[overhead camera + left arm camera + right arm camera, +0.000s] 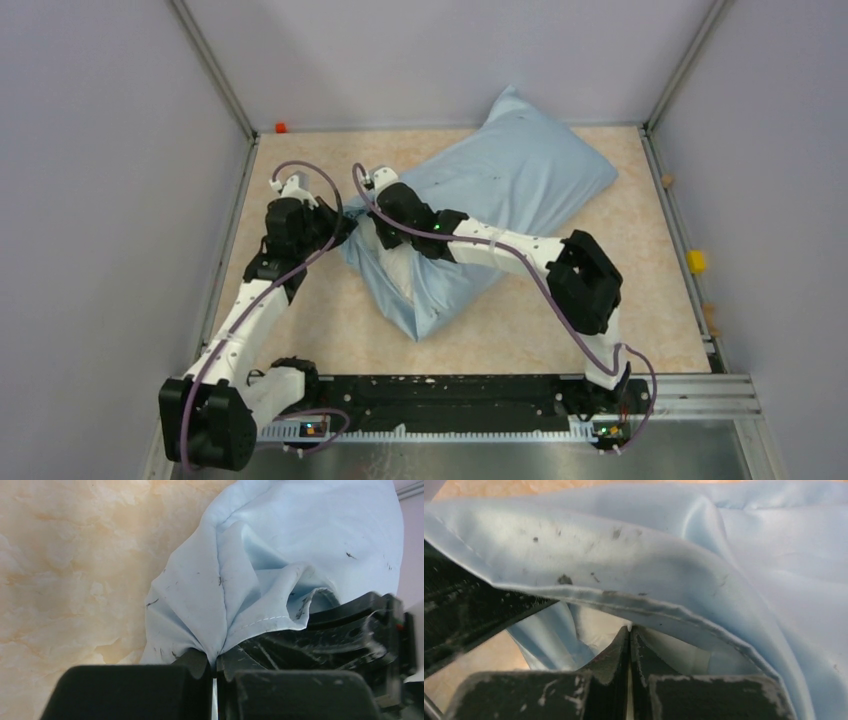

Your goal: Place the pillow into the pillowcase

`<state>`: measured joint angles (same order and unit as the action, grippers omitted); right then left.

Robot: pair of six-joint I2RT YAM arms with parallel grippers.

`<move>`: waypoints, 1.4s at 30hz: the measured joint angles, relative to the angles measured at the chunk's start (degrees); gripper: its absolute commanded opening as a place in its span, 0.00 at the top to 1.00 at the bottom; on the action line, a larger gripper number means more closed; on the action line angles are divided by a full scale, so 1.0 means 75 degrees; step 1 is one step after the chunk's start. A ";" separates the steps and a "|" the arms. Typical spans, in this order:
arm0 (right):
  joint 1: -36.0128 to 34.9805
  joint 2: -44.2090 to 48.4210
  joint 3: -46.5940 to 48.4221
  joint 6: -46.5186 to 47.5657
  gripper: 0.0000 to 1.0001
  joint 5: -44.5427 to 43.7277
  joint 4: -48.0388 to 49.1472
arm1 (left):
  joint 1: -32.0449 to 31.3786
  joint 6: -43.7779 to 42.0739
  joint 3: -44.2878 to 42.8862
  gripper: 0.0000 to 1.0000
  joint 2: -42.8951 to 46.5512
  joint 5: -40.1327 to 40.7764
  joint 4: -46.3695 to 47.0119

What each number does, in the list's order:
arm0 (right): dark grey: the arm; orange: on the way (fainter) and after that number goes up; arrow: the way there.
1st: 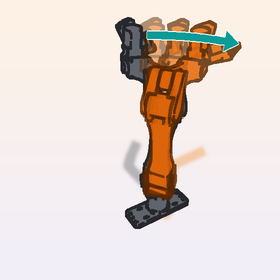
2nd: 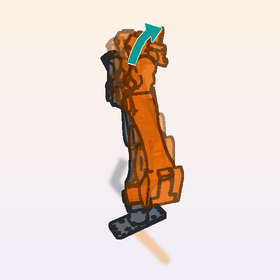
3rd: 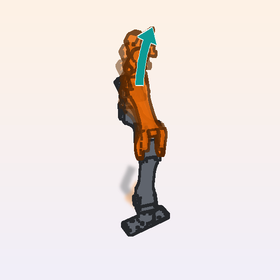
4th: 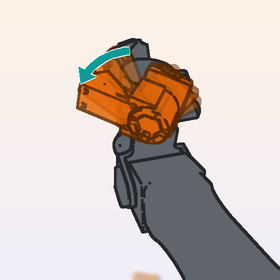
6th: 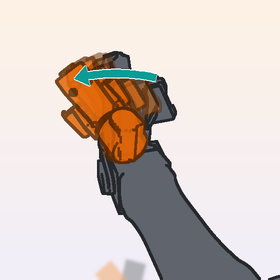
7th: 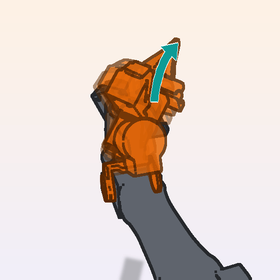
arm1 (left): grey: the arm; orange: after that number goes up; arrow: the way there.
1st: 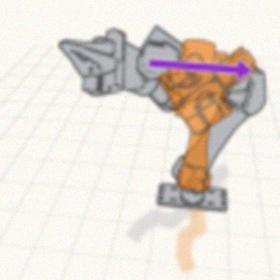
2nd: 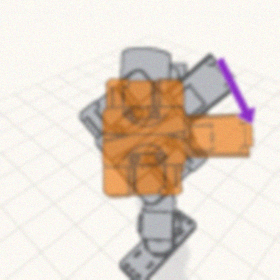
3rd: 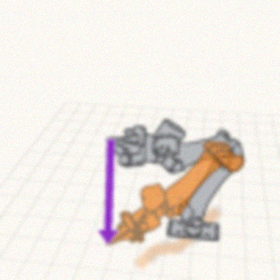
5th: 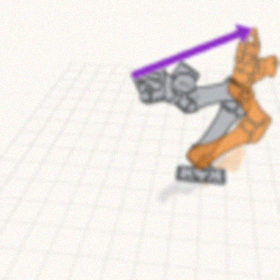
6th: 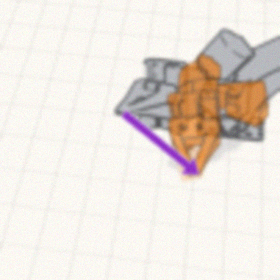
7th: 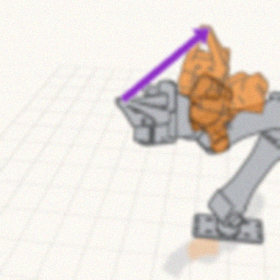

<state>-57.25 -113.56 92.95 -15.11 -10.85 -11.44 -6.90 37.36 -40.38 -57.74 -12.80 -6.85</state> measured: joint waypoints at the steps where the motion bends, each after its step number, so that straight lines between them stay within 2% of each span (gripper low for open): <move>1: -0.0003 0.0000 -0.0067 -0.0012 1.00 0.0038 0.0032 | 0.0000 0.0000 -0.0020 1.00 -0.0026 -0.0003 0.0009; 6: -0.0012 -0.0012 -0.0653 -0.0102 1.00 0.0230 0.0338 | -0.0009 0.0026 -0.0729 1.00 -0.0627 -0.0070 -0.0082; 12: -0.0009 -0.0157 -0.0673 -0.0283 1.00 0.0373 0.0659 | -0.0020 0.0087 -0.1110 1.00 -0.0857 -0.0242 -0.0184; 20: 0.0262 -0.0997 0.0321 -0.0714 1.00 0.0935 0.0536 | -0.0012 0.0198 -0.1046 1.00 -0.0291 -0.0379 -0.0318; 23: 0.0361 -0.1026 0.0379 -0.1011 1.00 0.1291 0.0583 | -0.0012 0.0195 -0.0801 1.00 0.0073 -0.0402 -0.0408; 27: 0.0571 -0.1023 0.0376 -0.1571 1.00 0.1941 0.0720 | 0.0009 0.0201 0.0108 1.00 0.0367 -0.0530 -0.0192; 33: 0.0810 -0.0997 0.0609 -0.2008 1.00 0.2474 0.0772 | 0.0015 0.0201 0.0697 1.00 -0.0326 -0.0886 0.0105; 35: 0.0831 -0.0976 0.0740 -0.2060 0.96 0.2556 0.0775 | 0.0015 0.0204 0.0694 1.00 -0.0656 -0.0956 0.0318; 42: 0.0734 -0.0475 0.0766 -0.1699 0.65 0.2194 0.0047 | 0.0017 0.0198 0.0131 1.00 -0.1967 -0.0979 0.0612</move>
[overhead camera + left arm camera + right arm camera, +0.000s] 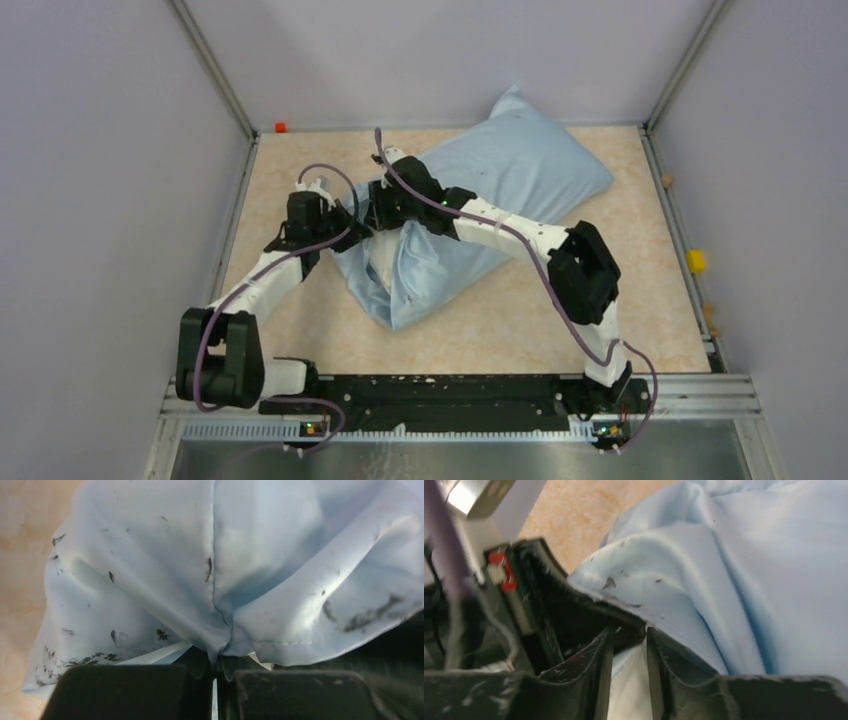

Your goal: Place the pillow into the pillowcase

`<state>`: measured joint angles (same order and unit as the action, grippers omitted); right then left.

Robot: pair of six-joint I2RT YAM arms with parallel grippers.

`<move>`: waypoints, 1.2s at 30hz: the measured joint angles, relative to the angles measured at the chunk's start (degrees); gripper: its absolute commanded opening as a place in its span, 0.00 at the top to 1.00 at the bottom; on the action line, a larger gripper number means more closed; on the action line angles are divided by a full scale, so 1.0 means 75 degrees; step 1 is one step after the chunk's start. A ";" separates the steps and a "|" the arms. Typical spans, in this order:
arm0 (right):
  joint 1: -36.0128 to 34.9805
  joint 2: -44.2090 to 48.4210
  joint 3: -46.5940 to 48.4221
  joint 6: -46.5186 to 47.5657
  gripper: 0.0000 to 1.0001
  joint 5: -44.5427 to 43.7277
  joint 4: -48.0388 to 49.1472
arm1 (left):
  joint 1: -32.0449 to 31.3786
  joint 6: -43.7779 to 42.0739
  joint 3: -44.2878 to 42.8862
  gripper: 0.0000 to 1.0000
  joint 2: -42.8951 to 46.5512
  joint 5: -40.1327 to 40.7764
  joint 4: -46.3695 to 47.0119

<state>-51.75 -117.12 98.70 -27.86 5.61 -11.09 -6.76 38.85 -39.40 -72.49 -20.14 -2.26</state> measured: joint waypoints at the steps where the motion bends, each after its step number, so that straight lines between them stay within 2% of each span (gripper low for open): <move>1: -0.0023 0.0099 -0.0003 0.0105 0.61 -0.0111 -0.0152 | 0.0000 -0.0003 -0.0219 1.00 -0.0221 0.0012 -0.0026; 6: -0.0286 0.0746 -0.0321 0.0868 0.45 -0.0956 -0.0927 | 0.0061 -0.0038 -0.1335 1.00 -0.1049 0.0087 -0.0070; 12: -0.1003 0.1189 -0.0621 0.1722 0.41 -0.1886 -0.1950 | 0.0090 -0.0061 -0.2294 1.00 -0.1900 0.0012 0.0047; 17: -0.1419 0.1236 -0.0979 0.2049 0.32 -0.2567 -0.2413 | 0.0090 -0.0058 -0.2492 1.00 -0.2375 -0.0230 0.0012; 23: -0.1638 0.1052 -0.1023 0.2261 0.30 -0.3127 -0.2710 | 0.0090 -0.0058 -0.2489 1.00 -0.2381 -0.0519 0.0000; 24: -0.1638 0.0941 -0.0985 0.2273 0.32 -0.3188 -0.2722 | 0.0090 -0.0061 -0.2489 1.00 -0.2366 -0.0536 -0.0017; 26: -0.1638 0.0635 -0.0877 0.2311 0.45 -0.3354 -0.2751 | 0.0090 -0.0087 -0.2480 1.00 -0.2296 -0.0560 -0.0111; 27: -0.1638 0.0466 -0.0801 0.2326 0.59 -0.3445 -0.2771 | 0.0090 -0.0111 -0.2474 1.00 -0.2247 -0.0574 -0.0163; 29: -0.1635 0.0131 -0.0691 0.2381 0.95 -0.3663 -0.2847 | 0.0090 -0.0187 -0.2460 0.97 -0.2084 -0.0603 -0.0361; 30: -0.1635 0.0006 -0.0656 0.2346 1.00 -0.3794 -0.2868 | 0.0090 -0.0201 -0.2445 0.94 -0.2040 -0.0612 -0.0399; 32: -0.1594 -0.0073 -0.0647 0.2259 1.00 -0.3844 -0.2873 | 0.0090 -0.0262 -0.2305 0.86 -0.1827 -0.0609 -0.0487; 34: -0.1515 -0.0012 -0.0673 0.2133 1.00 -0.3687 -0.2818 | 0.0090 -0.0344 -0.2022 0.74 -0.1486 -0.0603 -0.0565; 36: -0.1323 0.0338 -0.1142 0.1848 1.00 -0.3174 -0.2393 | 0.0093 -0.0402 -0.1708 0.57 -0.1093 -0.0597 -0.0679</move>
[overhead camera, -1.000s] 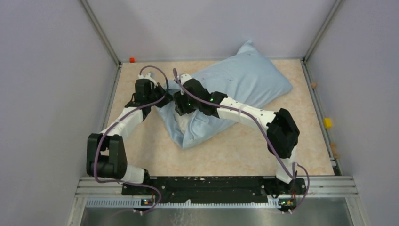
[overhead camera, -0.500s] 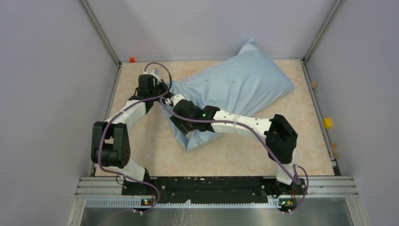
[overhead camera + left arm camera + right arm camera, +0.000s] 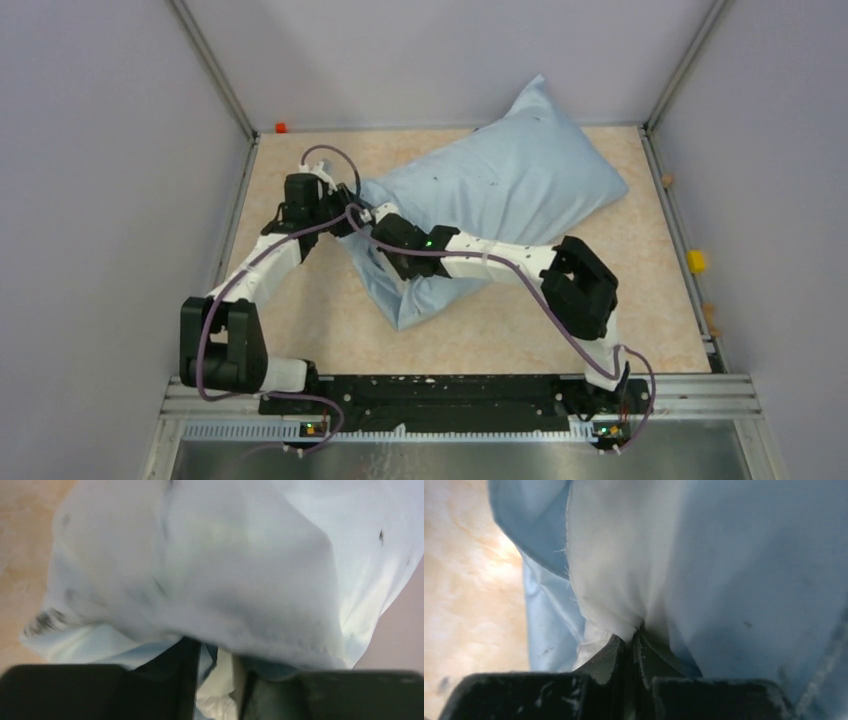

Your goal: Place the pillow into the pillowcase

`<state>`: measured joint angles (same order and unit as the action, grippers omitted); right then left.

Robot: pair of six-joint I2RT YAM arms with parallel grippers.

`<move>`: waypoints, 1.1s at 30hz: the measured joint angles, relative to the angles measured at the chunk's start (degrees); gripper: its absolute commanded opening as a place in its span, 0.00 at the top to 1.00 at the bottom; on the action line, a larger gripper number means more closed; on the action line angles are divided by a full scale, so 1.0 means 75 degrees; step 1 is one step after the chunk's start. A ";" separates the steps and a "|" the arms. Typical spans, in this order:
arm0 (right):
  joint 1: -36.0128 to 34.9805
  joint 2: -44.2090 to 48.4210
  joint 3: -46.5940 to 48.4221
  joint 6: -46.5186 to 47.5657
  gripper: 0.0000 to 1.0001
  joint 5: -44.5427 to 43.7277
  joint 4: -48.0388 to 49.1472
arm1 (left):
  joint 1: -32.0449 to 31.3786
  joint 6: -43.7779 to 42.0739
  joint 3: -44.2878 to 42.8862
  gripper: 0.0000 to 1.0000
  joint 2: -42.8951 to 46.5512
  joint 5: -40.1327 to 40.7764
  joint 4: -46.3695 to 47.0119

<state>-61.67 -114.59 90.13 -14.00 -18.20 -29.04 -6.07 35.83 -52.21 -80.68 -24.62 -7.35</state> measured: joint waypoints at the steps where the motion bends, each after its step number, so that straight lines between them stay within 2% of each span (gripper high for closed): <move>1: 0.0023 0.0035 -0.0041 -0.0029 1.00 0.0052 0.0026 | 0.0003 -0.0067 0.0105 0.52 0.0154 0.0006 -0.0061; 4: 0.0425 0.0481 -0.0565 -0.0504 1.00 0.0874 0.0592 | 0.0003 -0.0178 0.0597 0.44 0.0868 0.0067 -0.0262; 13: 0.0697 0.0586 -0.0621 -0.0973 1.00 0.1722 0.1110 | -0.0306 -0.0198 0.2139 0.43 0.3156 0.0769 -0.0889; 17: 0.0697 0.0586 -0.0621 -0.1029 1.00 0.1816 0.1201 | -0.0761 0.0076 0.2626 0.40 0.3570 0.1422 -0.1189; 20: 0.0697 0.0586 -0.0621 -0.1052 1.00 0.1853 0.1250 | -0.1262 0.0516 0.2903 0.35 0.3640 0.2078 -0.1311; 24: 0.0697 0.0586 -0.0621 -0.1090 1.00 0.1874 0.1253 | -0.1766 0.1172 0.3101 0.34 0.3485 0.2769 -0.1131; 33: 0.0697 0.0667 -0.0673 -0.1119 1.00 0.1947 0.1291 | -0.1985 0.2241 0.2917 0.42 0.1856 0.4103 -0.0417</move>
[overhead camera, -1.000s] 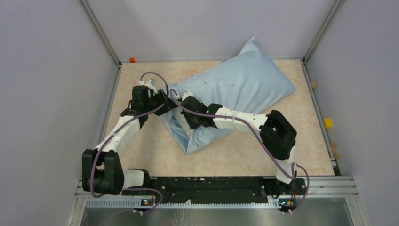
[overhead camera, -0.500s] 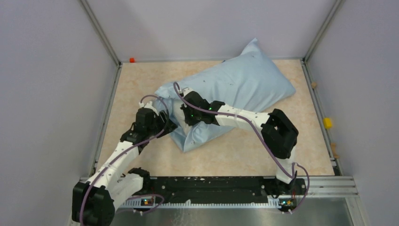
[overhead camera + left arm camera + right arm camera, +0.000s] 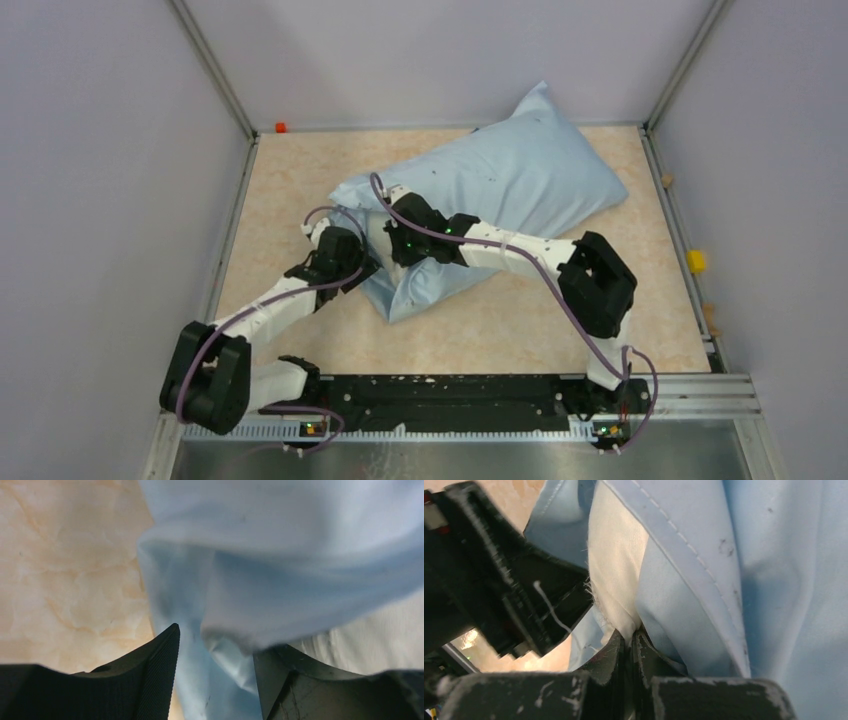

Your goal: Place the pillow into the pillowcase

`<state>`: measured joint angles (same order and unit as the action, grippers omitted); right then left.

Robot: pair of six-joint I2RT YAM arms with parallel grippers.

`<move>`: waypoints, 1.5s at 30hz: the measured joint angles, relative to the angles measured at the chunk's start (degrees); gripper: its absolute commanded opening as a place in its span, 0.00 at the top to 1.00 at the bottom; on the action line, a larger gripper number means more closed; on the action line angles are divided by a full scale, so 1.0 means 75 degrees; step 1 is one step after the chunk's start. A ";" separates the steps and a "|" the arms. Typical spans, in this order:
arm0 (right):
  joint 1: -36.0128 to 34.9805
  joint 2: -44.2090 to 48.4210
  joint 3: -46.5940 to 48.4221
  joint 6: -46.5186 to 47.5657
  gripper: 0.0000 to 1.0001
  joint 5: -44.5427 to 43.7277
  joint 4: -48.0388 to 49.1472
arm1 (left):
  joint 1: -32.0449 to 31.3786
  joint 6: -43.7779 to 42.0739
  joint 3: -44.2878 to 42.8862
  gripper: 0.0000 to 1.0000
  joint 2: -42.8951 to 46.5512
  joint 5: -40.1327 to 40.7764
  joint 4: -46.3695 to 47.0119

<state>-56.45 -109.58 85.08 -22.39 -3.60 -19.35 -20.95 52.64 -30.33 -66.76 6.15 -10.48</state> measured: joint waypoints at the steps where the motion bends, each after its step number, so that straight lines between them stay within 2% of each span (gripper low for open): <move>1: 0.0000 0.0020 -0.0006 0.0000 1.00 0.0009 0.0000 | -0.0015 0.0026 -0.0117 0.46 -0.0219 0.0128 0.0052; 2: 0.0000 0.0047 -0.0006 -0.0003 1.00 0.0015 0.0003 | -0.0015 0.0032 -0.0213 0.51 -0.0402 0.0201 0.0119; 5: 0.0000 0.0093 -0.0006 -0.0003 1.00 -0.0003 -0.0009 | -0.0023 -0.0026 -0.0388 0.80 -0.0737 0.0332 0.0353; 8: 0.0009 0.0111 0.0020 -0.0023 1.00 -0.0093 -0.0050 | -0.0029 -0.0242 -0.0431 1.00 -0.0784 0.0239 0.0490; 13: 0.0052 0.0067 0.0525 -0.0184 1.00 -0.0393 -0.0388 | -0.0061 -0.1137 -0.0487 1.00 -0.0629 -0.0831 0.0286; 19: 0.0064 -0.0358 0.1507 -0.0627 1.00 -0.1259 -0.0347 | -0.0070 -0.2442 -0.1037 1.00 0.0213 -0.2973 -0.1005; 23: -0.0006 -0.0667 0.1358 -0.0982 1.00 -0.1929 0.0009 | -0.0070 -0.2757 -0.1527 1.00 0.1230 -0.3888 -0.1652; 27: -0.0166 -0.0682 0.0533 -0.1256 1.00 -0.2471 0.0702 | 0.0085 -0.2713 -0.2159 1.00 0.1821 -0.4089 -0.1985; 28: -0.0207 -0.0682 0.0344 -0.1297 0.94 -0.2541 0.0845 | 0.0192 -0.2664 -0.2226 1.00 0.1897 -0.4045 -0.2052; 31: -0.0239 -0.0580 0.0076 -0.1271 0.60 -0.2480 0.1180 | 0.0391 -0.2489 -0.2229 1.00 0.1944 -0.3768 -0.2419; 34: -0.0251 -0.0256 -0.0058 -0.1110 0.44 -0.2104 0.1244 | 0.0405 -0.2387 -0.2192 1.00 0.1935 -0.3593 -0.2468; 40: -0.0358 0.0318 0.0233 -0.0198 0.43 -0.1402 0.0533 | 0.0458 -0.2171 -0.1571 1.00 0.2034 -0.3331 -0.2320; 45: -0.0807 0.0315 0.0673 0.0396 0.43 -0.1469 -0.0423 | 0.0612 -0.2116 -0.1195 1.00 0.2031 -0.3098 -0.2358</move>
<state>-62.50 -107.22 90.13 -19.42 -14.61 -22.52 -16.36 36.77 -39.29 -51.53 -17.08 -28.16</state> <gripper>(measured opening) 0.572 0.005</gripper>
